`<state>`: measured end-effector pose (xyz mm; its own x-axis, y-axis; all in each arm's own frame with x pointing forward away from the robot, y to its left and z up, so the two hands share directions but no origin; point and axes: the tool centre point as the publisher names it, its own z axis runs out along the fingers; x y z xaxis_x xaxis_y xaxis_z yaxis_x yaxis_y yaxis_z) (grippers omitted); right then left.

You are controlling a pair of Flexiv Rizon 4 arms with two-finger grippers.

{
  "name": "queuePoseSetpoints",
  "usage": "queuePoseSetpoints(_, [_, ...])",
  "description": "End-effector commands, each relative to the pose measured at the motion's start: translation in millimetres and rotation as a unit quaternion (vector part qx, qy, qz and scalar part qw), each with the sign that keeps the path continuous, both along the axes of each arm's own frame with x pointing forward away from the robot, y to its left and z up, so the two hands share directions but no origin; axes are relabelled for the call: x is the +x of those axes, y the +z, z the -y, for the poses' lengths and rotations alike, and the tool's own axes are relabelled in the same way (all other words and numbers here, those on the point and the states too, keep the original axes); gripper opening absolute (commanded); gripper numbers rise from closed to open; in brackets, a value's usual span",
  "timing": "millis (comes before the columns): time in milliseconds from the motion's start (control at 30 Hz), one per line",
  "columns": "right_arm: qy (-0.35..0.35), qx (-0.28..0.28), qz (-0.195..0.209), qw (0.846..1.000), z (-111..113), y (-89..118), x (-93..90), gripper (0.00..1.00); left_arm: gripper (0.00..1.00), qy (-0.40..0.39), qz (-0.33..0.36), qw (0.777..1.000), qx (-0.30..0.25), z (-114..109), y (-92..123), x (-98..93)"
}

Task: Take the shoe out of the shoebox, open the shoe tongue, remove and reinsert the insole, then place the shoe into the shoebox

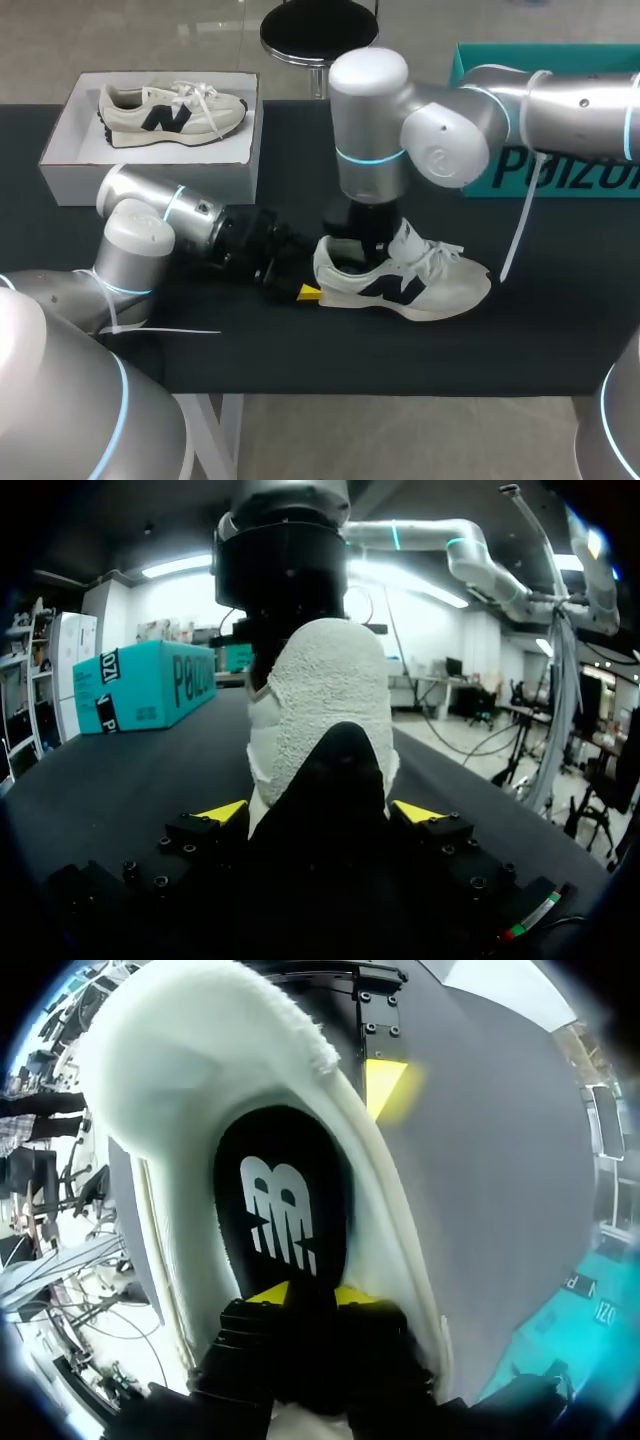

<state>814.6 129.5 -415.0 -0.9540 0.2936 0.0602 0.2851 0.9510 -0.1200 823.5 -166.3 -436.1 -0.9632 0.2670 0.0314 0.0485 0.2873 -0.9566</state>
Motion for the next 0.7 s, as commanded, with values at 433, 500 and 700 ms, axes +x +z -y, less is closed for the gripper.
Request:
queuePoseSetpoints(433, [-0.043, -0.008, 0.046, 0.998, 1, 3, -23.0, 0.00, 0.00, 0.000, 0.001, 1.000, 0.000, 2, -2, -0.2])
queuePoseSetpoints(500, [-0.044, -0.010, 0.048, 0.998, 0, 9, -23.5, 0.00, 0.00, 0.000, 0.001, 1.000, 0.000, 2, -2, -0.2])
queuePoseSetpoints(700, [-0.054, -0.013, 0.049, 0.997, 1, 23, -22.6, 0.00, 0.00, 0.000, 0.001, 1.000, 0.000, 2, -2, -0.2])
